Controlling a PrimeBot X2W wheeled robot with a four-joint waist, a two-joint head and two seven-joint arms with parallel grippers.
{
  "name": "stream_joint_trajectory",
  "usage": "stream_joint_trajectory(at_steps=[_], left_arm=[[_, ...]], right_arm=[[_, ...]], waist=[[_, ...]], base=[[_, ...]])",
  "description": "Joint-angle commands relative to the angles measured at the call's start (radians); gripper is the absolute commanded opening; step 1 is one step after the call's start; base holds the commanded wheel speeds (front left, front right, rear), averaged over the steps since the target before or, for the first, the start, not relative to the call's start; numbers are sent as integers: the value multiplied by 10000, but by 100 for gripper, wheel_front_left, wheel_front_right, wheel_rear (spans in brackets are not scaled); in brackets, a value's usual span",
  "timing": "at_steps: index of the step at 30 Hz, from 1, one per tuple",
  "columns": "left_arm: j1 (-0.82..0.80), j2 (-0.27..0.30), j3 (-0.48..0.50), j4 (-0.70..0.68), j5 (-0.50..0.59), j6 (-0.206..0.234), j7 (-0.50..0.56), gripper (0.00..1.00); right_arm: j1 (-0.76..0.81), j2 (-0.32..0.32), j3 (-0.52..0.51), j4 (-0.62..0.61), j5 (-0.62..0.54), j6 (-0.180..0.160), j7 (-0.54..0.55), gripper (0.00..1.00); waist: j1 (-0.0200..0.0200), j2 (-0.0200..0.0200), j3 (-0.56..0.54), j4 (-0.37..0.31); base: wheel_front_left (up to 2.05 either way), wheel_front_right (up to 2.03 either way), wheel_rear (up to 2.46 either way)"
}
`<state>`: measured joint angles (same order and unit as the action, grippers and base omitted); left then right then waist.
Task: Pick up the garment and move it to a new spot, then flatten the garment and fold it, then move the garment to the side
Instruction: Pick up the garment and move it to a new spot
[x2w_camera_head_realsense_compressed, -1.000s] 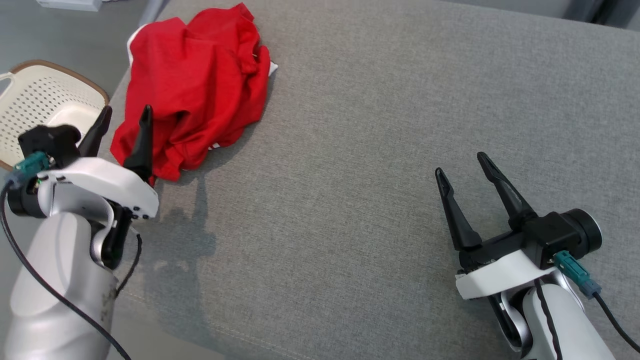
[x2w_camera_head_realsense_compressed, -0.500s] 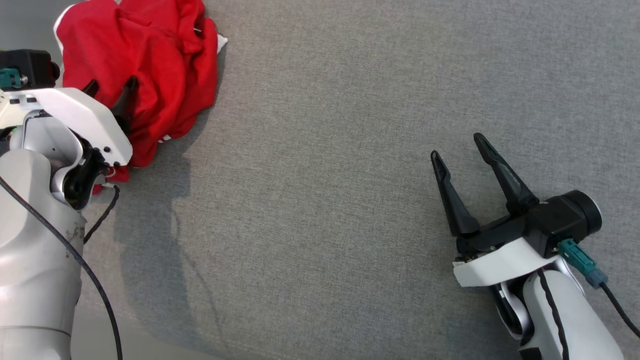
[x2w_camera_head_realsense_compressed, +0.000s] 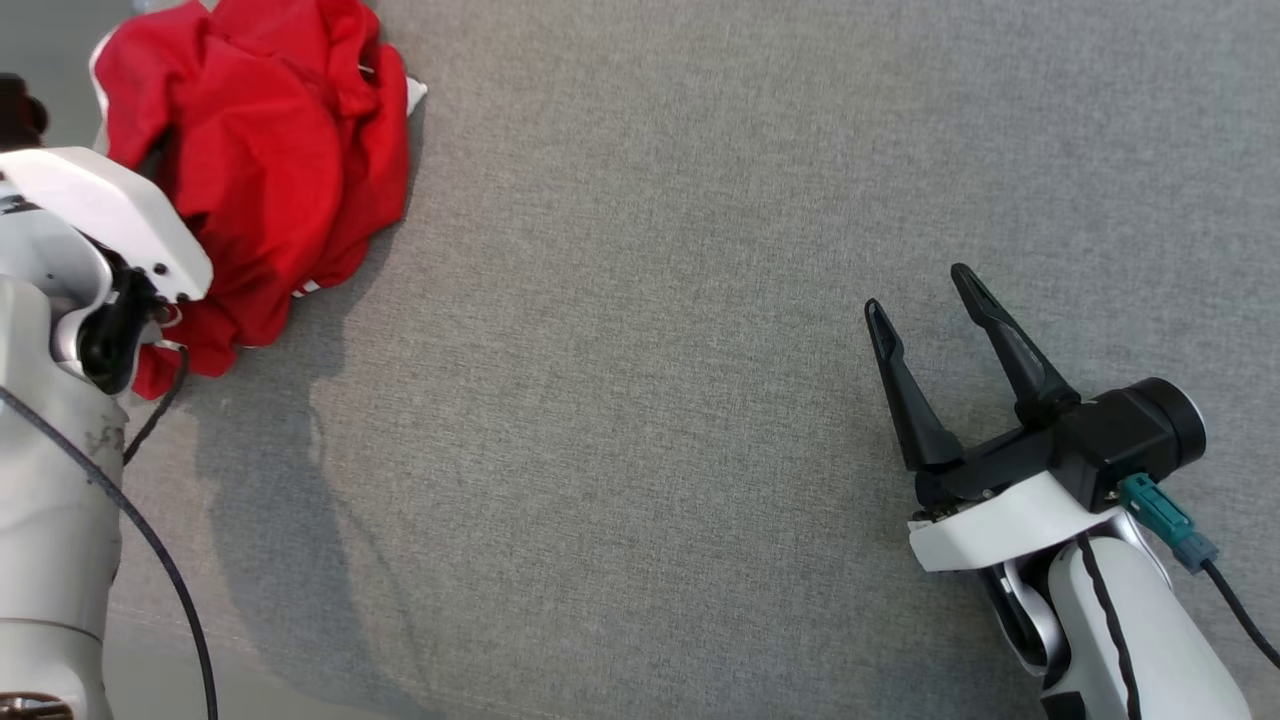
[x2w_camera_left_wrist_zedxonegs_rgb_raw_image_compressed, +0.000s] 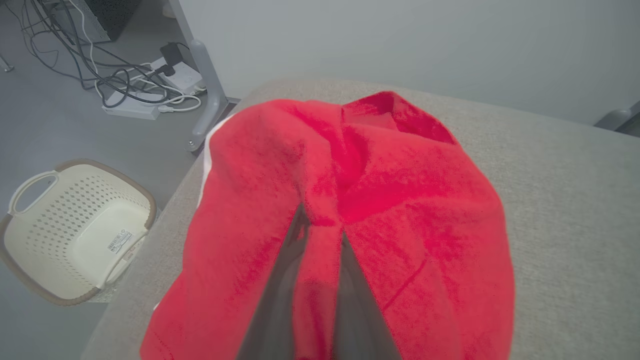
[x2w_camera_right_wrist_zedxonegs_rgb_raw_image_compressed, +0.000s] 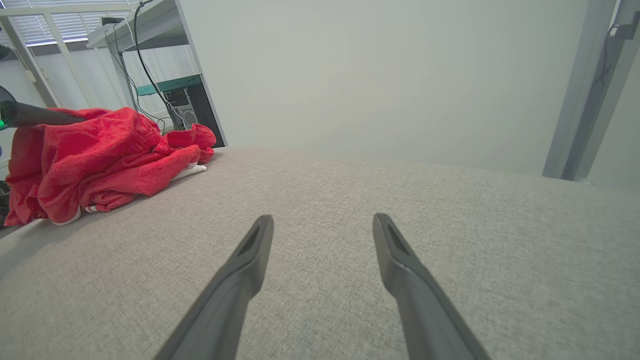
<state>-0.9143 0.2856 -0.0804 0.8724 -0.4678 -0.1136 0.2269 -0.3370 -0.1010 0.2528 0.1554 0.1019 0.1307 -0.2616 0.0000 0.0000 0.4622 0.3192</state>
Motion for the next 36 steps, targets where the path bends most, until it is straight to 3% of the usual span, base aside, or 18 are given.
stream_joint_trajectory(at_steps=[1,12,24,31,36], left_arm=[[-211,127,94,-16,-74,1,-250,0],[32,179,580,-1741,-569,-67,-2532,0],[1294,-769,448,-5111,-1379,143,-1983,0],[2537,-1902,38,-7251,-2017,911,-1319,0],[3206,-2277,-763,-8244,-2457,1653,-1565,0]], right_arm=[[32,1,0,35,59,0,-45,100],[626,374,-808,321,765,0,-45,100],[1050,475,-1124,279,1139,0,-43,100],[1052,480,-1378,115,1375,0,-45,100],[879,478,-1570,-33,1432,0,-45,100]], waist=[[0,0,-200,-2],[0,0,-1941,76],[0,0,-3156,-565],[0,0,-3246,-1481],[0,0,-2937,-2247]], base=[[0,0,0],[0,0,0],[0,0,0],[0,0,0],[0,0,0]])
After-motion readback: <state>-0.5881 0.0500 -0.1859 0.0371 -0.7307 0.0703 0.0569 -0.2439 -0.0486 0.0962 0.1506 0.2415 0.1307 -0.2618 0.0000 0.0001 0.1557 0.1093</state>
